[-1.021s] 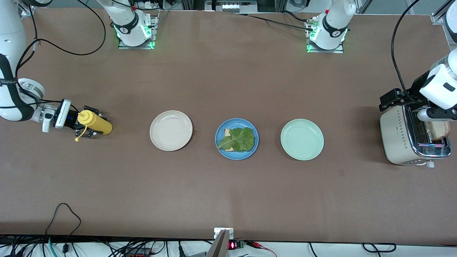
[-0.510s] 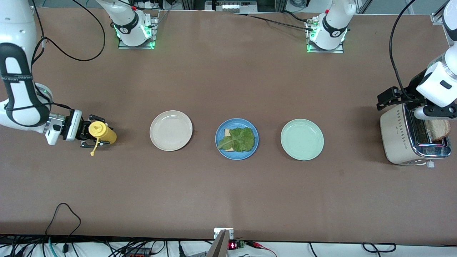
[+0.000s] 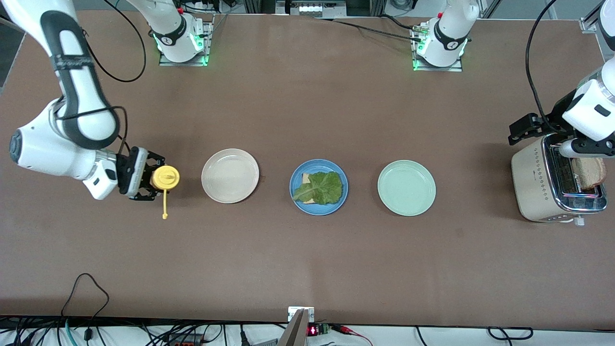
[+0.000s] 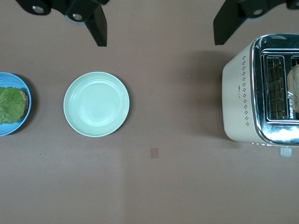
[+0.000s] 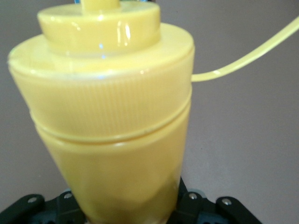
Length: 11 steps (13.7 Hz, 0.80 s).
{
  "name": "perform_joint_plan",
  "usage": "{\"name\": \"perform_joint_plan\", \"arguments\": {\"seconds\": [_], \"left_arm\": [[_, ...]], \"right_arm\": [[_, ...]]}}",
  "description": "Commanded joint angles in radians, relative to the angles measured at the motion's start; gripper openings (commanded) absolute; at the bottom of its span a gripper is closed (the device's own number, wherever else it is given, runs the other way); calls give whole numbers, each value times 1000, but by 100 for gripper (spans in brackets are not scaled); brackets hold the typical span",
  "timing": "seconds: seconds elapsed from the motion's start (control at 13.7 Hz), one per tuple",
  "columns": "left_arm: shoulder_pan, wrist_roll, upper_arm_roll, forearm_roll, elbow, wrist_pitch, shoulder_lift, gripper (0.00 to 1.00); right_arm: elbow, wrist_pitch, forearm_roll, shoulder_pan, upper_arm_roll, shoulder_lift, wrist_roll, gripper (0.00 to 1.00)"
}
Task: Make sandwich in blue plate with both arms
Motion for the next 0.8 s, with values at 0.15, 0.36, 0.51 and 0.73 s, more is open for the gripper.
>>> {"name": "perform_joint_plan", "arguments": {"seconds": [0.15,0.36,0.51,0.73], "left_arm": [[8,9,-5,-8,-58,2,-54,100],[6,9,-5,-8,-54,2,-52,100],[8,7,-5,-13,-48,1,-52,100],[8,1,-3,-17,-40,1,-43,100]], "right_arm": [[-22,65,-267,162,31,-69,372,0],[-14,90,-471,294,31,-65,582,0],[5,90,-586,375,33,-36,726,0],[67,86,-665,455,30,53,823,0]]}}
